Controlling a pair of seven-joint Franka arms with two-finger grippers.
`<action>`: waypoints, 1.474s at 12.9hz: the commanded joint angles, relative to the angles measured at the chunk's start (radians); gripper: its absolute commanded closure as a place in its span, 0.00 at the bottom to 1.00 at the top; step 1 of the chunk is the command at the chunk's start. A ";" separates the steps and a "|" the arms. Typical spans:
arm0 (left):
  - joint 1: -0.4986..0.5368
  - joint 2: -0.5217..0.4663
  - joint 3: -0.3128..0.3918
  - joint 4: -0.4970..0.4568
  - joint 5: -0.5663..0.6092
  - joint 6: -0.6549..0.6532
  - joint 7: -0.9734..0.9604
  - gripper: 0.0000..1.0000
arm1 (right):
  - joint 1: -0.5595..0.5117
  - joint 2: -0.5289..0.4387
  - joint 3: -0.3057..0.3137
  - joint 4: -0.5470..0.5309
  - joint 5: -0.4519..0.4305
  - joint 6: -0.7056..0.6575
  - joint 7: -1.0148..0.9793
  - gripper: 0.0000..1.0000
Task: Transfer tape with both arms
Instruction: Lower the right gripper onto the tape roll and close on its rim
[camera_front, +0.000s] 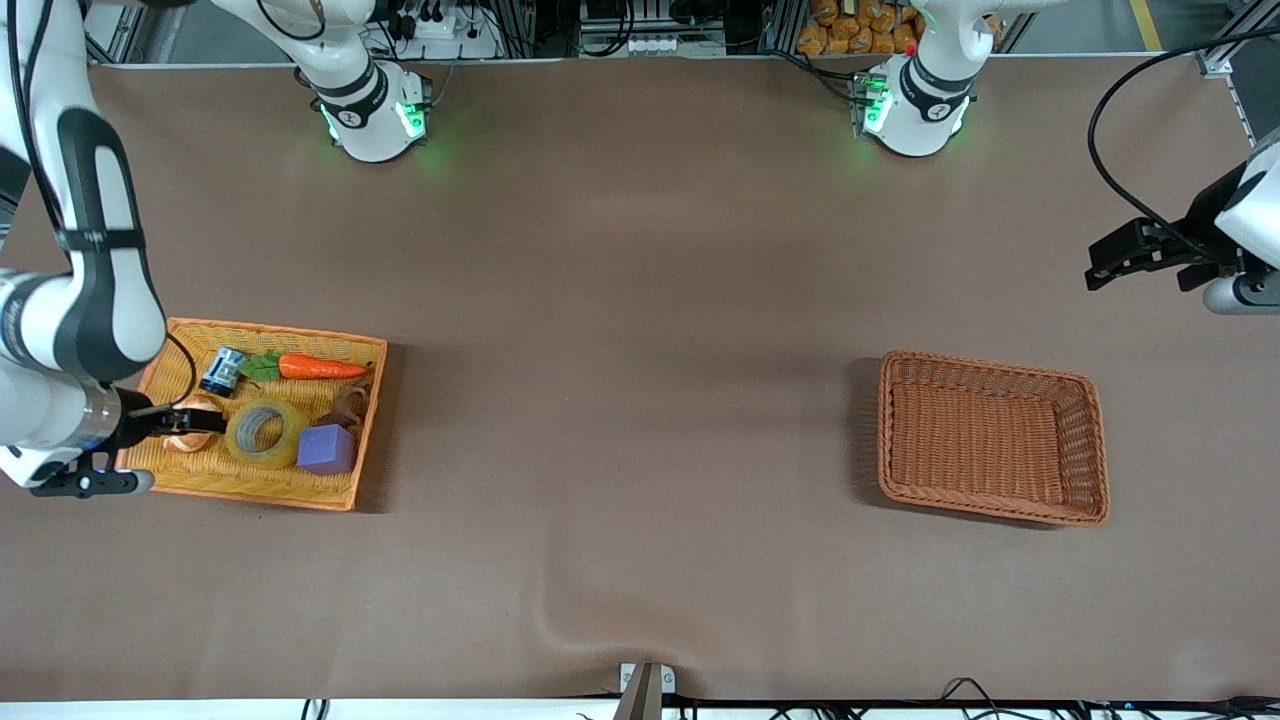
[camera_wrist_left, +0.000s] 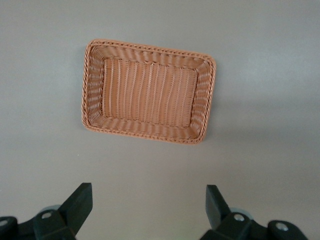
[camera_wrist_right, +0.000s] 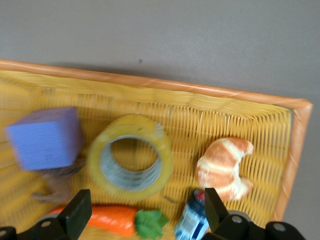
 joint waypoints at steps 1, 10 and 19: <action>0.002 -0.006 -0.008 -0.002 0.005 0.018 0.009 0.00 | -0.006 0.072 0.012 0.027 0.006 0.000 -0.015 0.00; 0.003 0.005 -0.011 -0.003 0.007 0.024 0.001 0.00 | -0.026 0.161 0.013 0.014 0.006 0.058 -0.091 0.49; 0.006 0.012 -0.010 -0.006 0.008 0.030 0.001 0.00 | -0.071 -0.007 0.017 0.043 0.009 -0.032 -0.191 1.00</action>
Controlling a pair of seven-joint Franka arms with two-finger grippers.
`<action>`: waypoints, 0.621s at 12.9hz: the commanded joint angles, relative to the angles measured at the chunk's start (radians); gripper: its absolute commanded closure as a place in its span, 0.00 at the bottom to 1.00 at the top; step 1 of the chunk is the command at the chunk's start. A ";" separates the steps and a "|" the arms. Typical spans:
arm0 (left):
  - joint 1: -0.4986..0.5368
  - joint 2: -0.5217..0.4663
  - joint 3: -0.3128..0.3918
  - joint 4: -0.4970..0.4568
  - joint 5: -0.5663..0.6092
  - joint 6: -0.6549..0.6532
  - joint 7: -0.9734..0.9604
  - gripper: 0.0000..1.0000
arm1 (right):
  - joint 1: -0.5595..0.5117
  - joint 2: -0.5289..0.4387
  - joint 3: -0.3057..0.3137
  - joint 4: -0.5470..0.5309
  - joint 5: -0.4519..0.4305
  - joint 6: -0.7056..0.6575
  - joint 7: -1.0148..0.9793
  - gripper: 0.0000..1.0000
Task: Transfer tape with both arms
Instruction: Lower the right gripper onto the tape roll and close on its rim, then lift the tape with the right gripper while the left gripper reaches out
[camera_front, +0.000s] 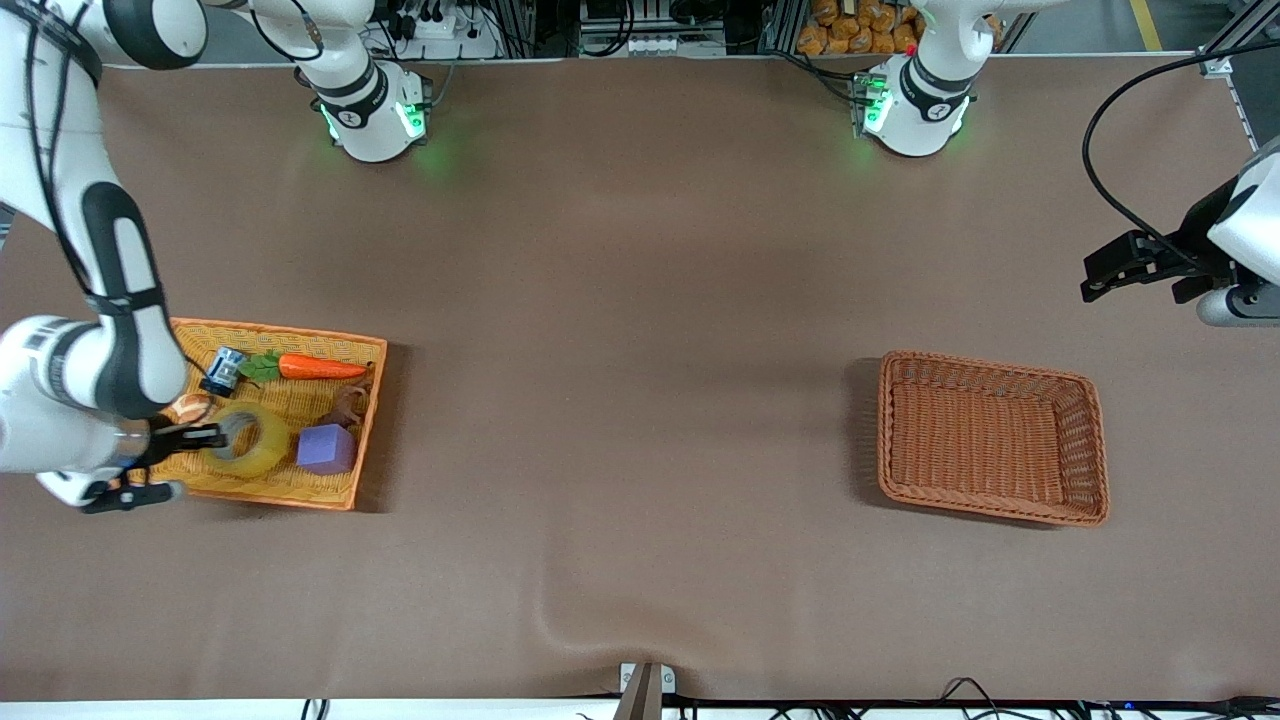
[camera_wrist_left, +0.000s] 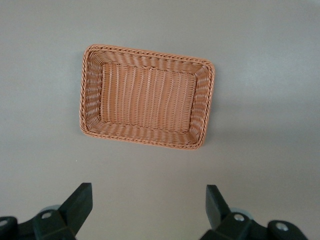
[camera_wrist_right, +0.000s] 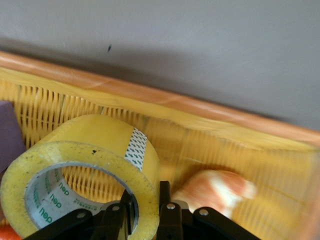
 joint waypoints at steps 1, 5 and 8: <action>0.004 -0.003 -0.003 -0.004 0.008 0.009 0.003 0.00 | -0.004 -0.121 0.025 -0.001 0.007 -0.121 -0.013 1.00; 0.005 0.017 -0.002 -0.003 0.008 0.021 0.001 0.00 | 0.156 -0.131 0.079 0.088 0.013 -0.296 0.197 1.00; 0.002 0.029 -0.002 -0.003 0.008 0.044 0.001 0.00 | 0.358 -0.124 0.086 0.088 0.073 -0.336 0.561 1.00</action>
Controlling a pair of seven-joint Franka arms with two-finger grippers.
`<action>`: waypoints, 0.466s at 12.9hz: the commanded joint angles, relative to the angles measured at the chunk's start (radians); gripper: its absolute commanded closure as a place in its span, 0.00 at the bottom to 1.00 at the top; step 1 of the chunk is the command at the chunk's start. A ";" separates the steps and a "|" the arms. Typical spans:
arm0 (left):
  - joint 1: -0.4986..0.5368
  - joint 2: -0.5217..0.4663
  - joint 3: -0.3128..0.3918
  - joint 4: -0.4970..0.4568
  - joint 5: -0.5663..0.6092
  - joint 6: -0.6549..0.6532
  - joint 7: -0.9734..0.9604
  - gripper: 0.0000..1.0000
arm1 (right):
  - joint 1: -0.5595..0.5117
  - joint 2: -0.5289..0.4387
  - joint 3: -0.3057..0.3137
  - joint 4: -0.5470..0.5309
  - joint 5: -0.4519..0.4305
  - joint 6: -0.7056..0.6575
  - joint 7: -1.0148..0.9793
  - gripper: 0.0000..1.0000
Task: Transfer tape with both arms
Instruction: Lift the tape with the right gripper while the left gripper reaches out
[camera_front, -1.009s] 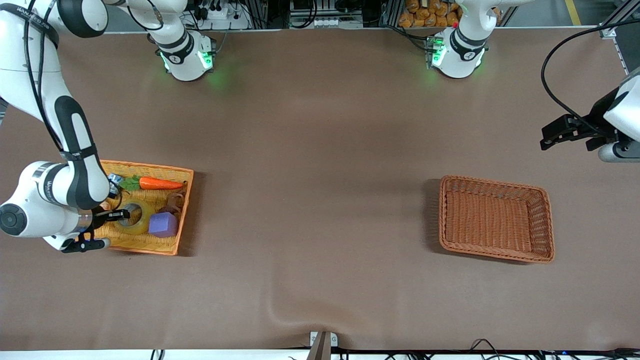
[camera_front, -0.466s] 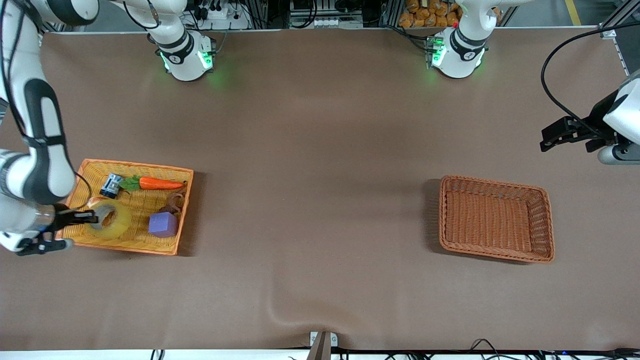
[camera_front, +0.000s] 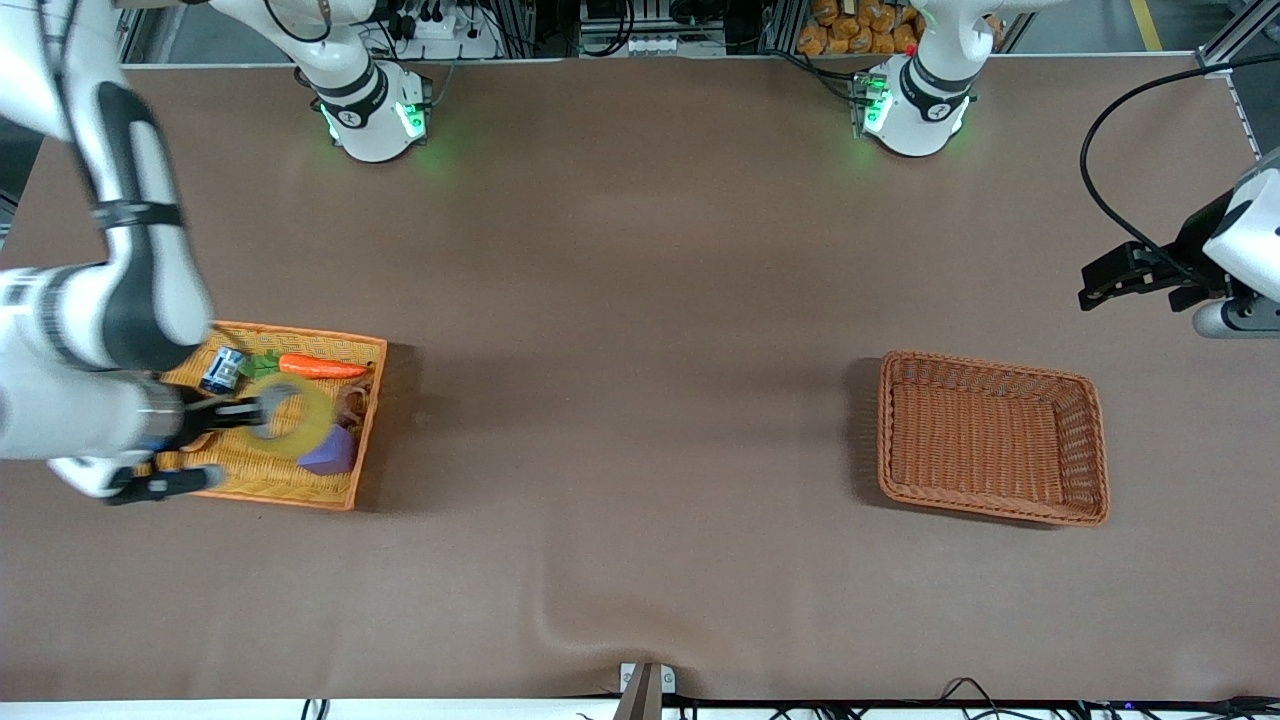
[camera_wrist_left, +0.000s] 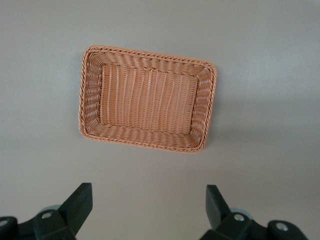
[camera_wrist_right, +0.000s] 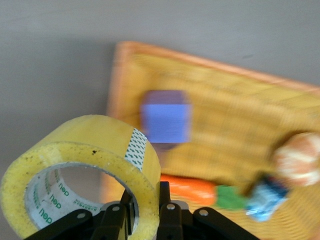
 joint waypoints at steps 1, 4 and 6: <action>-0.005 0.013 -0.004 0.000 0.008 0.022 0.001 0.00 | 0.163 0.013 -0.011 0.013 0.137 -0.028 0.334 1.00; -0.057 0.036 -0.006 0.002 0.007 0.040 -0.014 0.00 | 0.325 0.053 -0.011 0.016 0.248 0.016 0.614 1.00; -0.061 0.050 -0.007 0.002 0.002 0.049 -0.022 0.00 | 0.429 0.083 -0.011 0.015 0.249 0.146 0.796 0.99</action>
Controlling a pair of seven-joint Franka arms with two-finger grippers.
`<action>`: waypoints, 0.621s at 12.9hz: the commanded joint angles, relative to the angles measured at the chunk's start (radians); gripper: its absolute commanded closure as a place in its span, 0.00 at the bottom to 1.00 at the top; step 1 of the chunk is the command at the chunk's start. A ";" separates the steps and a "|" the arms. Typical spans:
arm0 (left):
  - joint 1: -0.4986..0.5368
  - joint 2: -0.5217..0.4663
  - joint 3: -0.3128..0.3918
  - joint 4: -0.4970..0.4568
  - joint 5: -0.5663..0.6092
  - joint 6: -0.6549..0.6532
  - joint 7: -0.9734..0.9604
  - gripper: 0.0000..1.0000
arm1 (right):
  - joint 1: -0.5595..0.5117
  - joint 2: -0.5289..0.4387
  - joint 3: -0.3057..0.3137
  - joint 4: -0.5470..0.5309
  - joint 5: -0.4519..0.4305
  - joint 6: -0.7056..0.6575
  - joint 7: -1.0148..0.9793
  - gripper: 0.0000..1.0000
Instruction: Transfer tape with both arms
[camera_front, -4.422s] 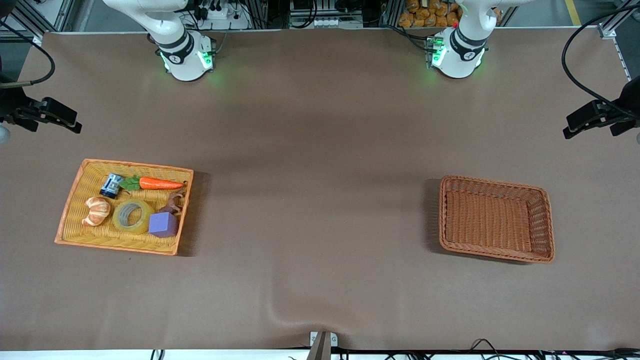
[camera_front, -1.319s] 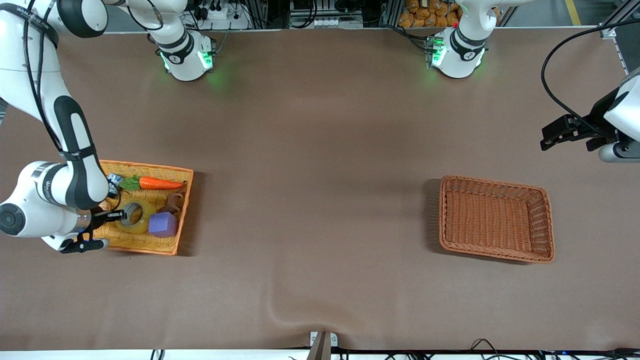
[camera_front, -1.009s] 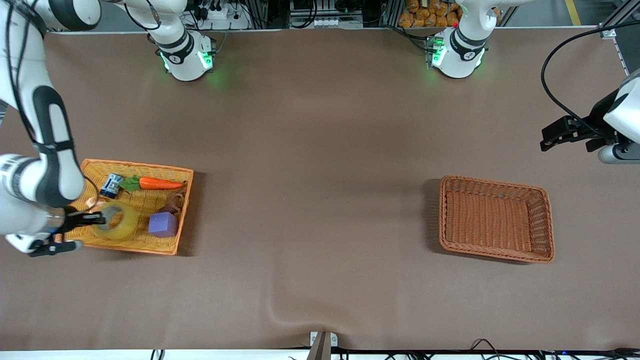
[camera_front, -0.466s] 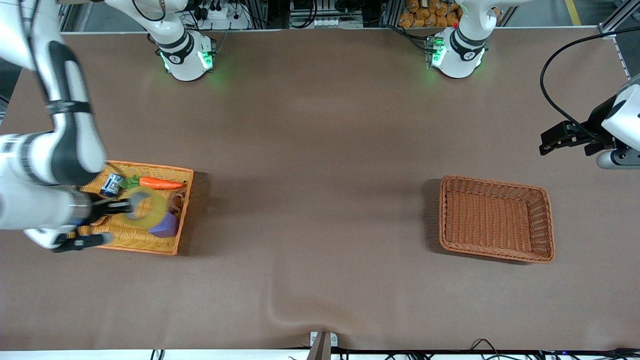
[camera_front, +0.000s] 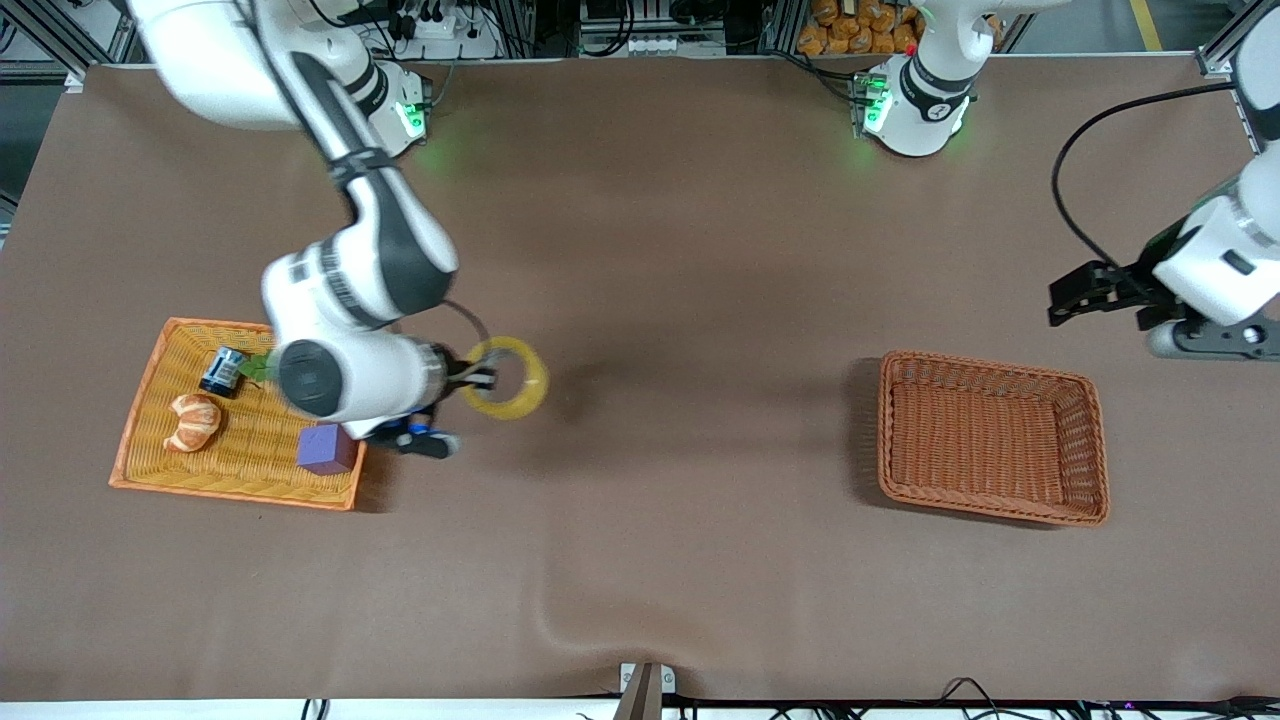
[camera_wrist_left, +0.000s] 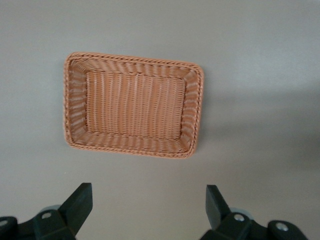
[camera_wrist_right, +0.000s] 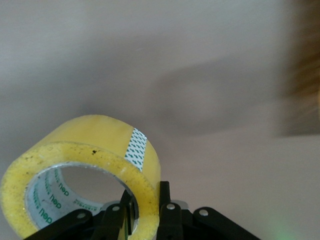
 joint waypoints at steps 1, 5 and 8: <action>-0.010 0.013 -0.001 0.001 -0.001 0.028 -0.012 0.00 | 0.131 0.051 -0.013 0.018 0.028 0.137 0.223 0.99; -0.082 0.037 -0.001 -0.007 0.004 0.050 -0.143 0.00 | 0.208 0.086 -0.019 0.018 0.017 0.300 0.357 0.00; -0.166 0.048 0.001 -0.007 0.008 0.067 -0.303 0.00 | 0.119 0.032 -0.031 0.017 0.017 0.232 0.322 0.00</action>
